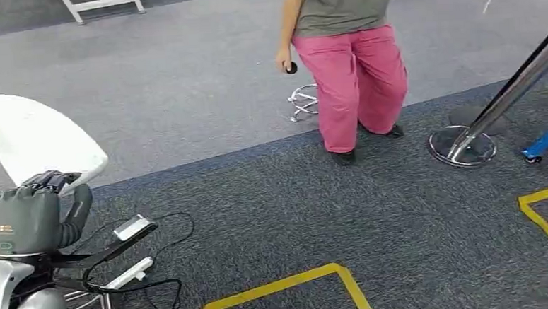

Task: Take the parts from the cabinet and place them on the table.

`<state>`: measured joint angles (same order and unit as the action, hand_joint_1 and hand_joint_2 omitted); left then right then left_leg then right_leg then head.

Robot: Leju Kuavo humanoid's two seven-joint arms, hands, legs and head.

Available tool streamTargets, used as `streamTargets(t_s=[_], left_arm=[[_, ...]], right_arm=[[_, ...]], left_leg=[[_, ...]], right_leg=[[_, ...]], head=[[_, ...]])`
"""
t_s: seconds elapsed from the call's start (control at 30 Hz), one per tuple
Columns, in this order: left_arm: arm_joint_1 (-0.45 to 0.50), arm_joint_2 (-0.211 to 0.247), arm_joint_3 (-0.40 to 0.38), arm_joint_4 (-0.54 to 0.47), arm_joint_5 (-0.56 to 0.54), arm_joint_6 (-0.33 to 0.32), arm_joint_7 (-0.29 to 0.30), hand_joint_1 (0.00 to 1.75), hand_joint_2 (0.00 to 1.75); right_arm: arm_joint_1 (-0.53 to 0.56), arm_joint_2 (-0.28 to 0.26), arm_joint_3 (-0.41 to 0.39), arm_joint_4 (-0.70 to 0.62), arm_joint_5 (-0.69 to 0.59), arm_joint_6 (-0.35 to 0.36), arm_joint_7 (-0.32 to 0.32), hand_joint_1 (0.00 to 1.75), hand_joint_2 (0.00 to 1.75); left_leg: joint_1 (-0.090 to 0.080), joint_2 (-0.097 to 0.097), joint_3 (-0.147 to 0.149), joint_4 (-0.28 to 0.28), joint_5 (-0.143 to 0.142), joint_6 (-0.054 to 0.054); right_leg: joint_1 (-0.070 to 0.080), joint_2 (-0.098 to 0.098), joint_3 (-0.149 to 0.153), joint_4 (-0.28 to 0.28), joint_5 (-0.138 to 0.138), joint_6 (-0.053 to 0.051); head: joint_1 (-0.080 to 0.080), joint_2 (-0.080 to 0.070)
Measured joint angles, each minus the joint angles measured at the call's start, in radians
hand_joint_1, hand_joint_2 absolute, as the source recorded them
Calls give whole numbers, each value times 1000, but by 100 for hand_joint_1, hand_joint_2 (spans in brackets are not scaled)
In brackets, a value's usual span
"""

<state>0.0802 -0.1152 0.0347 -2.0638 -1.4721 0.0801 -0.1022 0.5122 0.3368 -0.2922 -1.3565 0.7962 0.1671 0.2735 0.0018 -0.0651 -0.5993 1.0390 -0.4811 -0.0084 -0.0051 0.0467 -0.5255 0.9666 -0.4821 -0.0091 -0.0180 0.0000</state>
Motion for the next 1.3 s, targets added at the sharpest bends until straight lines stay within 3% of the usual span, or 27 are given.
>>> streamTargets(t_s=[0.03, 0.07, 0.13, 0.2, 0.23, 0.27, 0.3, 0.33, 0.43, 0.47, 0.5, 0.53, 0.6, 0.63, 0.67, 0.73, 0.77, 0.8, 0.83, 0.97, 1.03, 1.07, 1.13, 1.2, 1.23, 1.27, 1.3], left_arm=[[-5, 0, 0, 1, 0, 0, 0, 175, 175], [-5, 0, -1, 1, 0, 0, 0, 175, 175], [-2, 0, -1, 4, 0, 0, 0, 175, 175], [-2, 2, -1, 8, 1, 0, 0, 175, 175], [-2, 2, -1, 9, 3, 0, 0, 175, 175], [-3, 4, -1, 10, 6, 1, 0, 175, 175], [-5, 6, -1, 10, 7, 1, 0, 175, 175], [-6, 6, -3, 10, 7, 1, 0, 175, 175], [-4, 9, -2, 11, 7, 2, 0, 175, 175], [-4, 9, -2, 11, 8, 4, 0, 175, 175], [-5, 10, -2, 11, 9, 7, 0, 175, 175], [-4, 11, -1, 11, 11, 8, 0, 175, 175], [2, 14, 1, 11, 18, 10, 0, 175, 175], [7, 16, 2, 13, 19, 11, -1, 175, 175], [10, 17, 3, 15, 21, 12, -1, 175, 175], [15, 19, 4, 16, 27, 15, -2, 175, 175], [17, 22, 6, 17, 30, 18, -3, 175, 175], [18, 24, 8, 18, 34, 23, -3, 175, 175], [17, 26, 10, 19, 36, 27, -4, 175, 175], [27, 36, 21, 19, 39, 32, -7, 175, 175], [25, 41, 26, 20, 39, 33, -7, 175, 175], [23, 41, 26, 21, 39, 34, -7, 175, 175], [27, 43, 26, 24, 39, 34, -7, 175, 175], [29, 45, 26, 26, 39, 34, -7, 175, 175], [30, 46, 27, 26, 39, 34, -7, 175, 175], [30, 48, 27, 26, 39, 35, -7, 175, 175], [30, 49, 27, 26, 39, 36, -7, 175, 175]], right_arm=[[2, 0, 1, -1, -1, 1, 0, 0, 0], [5, 0, 1, -2, -1, 0, 2, 0, 0], [7, 0, 0, -2, -2, 0, 6, 0, 0], [7, 0, 1, -2, -1, 0, 8, 0, 0], [7, 0, 1, -2, -1, -1, 8, 0, 0], [7, 0, 1, -3, -1, -2, 8, 0, 0], [7, 0, 1, -3, -1, -2, 8, 0, 0], [8, 0, 1, -4, -1, -3, 8, 0, 0], [8, 0, 5, -11, -1, -3, 10, 0, 0], [8, 0, 7, -14, 0, -2, 13, 0, 0], [9, 0, 10, -16, 2, -2, 16, 0, 0], [12, 0, 14, -18, 2, -1, 18, 0, 0], [21, 0, 20, -18, 2, -1, 28, 0, 0], [25, 0, 23, -18, 2, -1, 30, 0, 0], [26, 0, 26, -18, 1, -1, 31, 0, 0], [28, 0, 34, -18, 0, -2, 32, 0, 0], [29, 0, 40, -18, -1, -3, 32, 0, 0], [30, 0, 44, -18, -1, -4, 32, 0, 0], [32, 0, 47, -17, -2, -5, 32, 0, 0], [31, 0, 61, -18, -3, -11, 33, 0, 0], [34, 0, 67, -19, -4, -11, 32, 0, 0], [37, 0, 71, -19, -5, -11, 33, 0, 0], [44, 0, 73, -21, -11, -12, 37, 0, 0], [45, 0, 74, -21, -13, -12, 37, 0, 0], [44, 0, 74, -22, -13, -13, 37, 0, 0], [45, 0, 75, -24, -13, -13, 37, 0, 0], [45, 0, 77, -27, -13, -13, 37, 0, 0]], left_leg=[[1, 34, -32, 65, -41, -9], [5, 48, -71, 146, -80, -15], [12, 55, -128, 262, -117, -24], [16, 61, -97, 205, -65, -29], [17, 71, -50, 119, -20, -29], [16, 99, 4, 24, 20, -27], [10, 153, 35, -32, 17, -24], [6, 143, 36, -40, 17, -9], [-1, 107, 30, -40, 16, 10], [5, 96, 36, -48, 21, 18], [7, 88, 36, -49, 23, 24], [8, 77, 35, -49, 24, 30], [7, 53, 33, -49, 23, 33], [6, 38, 33, -48, 23, 33], [5, 25, 34, -48, 23, 33], [6, -6, 37, -48, 22, 32], [6, -21, 39, -48, 21, 30], [7, -31, 39, -48, 21, 27], [0, -45, 35, -39, 19, 20], [11, -89, 19, -41, 28, -7], [4, 17, -10, 26, -21, -13], [5, 38, -47, 103, -62, -17], [8, 53, -119, 254, -121, -22], [9, 57, -113, 249, -94, -21], [8, 62, -78, 184, -54, -18], [6, 78, -28, 92, -10, -12], [0, 124, 22, 6, 22, -3]], right_leg=[[2, -19, 2, 0, -2, -5], [3, -37, 4, 0, -4, -8], [4, -70, 4, 1, -9, -7], [4, -100, 7, 1, -13, -4], [4, -113, 12, 2, -16, -1], [4, -125, 18, 2, -20, 3], [10, -135, 22, 2, -25, 10], [15, -143, 17, 7, -32, 17], [12, -177, 35, 3, -37, 30], [9, -174, 32, 6, -45, 38], [5, -114, 19, 33, -68, 42], [3, -76, -11, 100, -107, 41], [3, -51, -98, 275, -179, 43], [3, -48, -133, 334, -191, 42], [3, -48, -141, 336, -175, 41], [2, -40, -96, 216, -87, 37], [0, -22, -54, 119, -36, 33], [-5, 31, -25, 50, -10, 32], [-12, 59, -14, 22, -20, 32], [-8, 12, -3, 18, -19, 18], [-6, -17, 4, 13, -19, 4], [-2, -36, 4, 13, -21, 0], [3, -71, 4, 14, -24, -4], [7, -100, 6, 14, -27, -5], [8, -113, 9, 14, -29, -5], [10, -126, 14, 14, -32, -4], [12, -137, 19, 14, -35, -2]], head=[[-4, 0], [-4, 0], [-4, 0], [-5, 0], [-4, 0], [-5, 0], [-4, 0], [-2, 0], [2, 0], [1, 0], [9, 0], [12, 0], [12, 0], [12, 0], [11, 0], [12, 0], [12, 0], [13, 0], [11, 0], [11, 0], [2, 0], [3, 0], [2, 0], [3, 0], [3, 0], [3, 0], [3, 0]])
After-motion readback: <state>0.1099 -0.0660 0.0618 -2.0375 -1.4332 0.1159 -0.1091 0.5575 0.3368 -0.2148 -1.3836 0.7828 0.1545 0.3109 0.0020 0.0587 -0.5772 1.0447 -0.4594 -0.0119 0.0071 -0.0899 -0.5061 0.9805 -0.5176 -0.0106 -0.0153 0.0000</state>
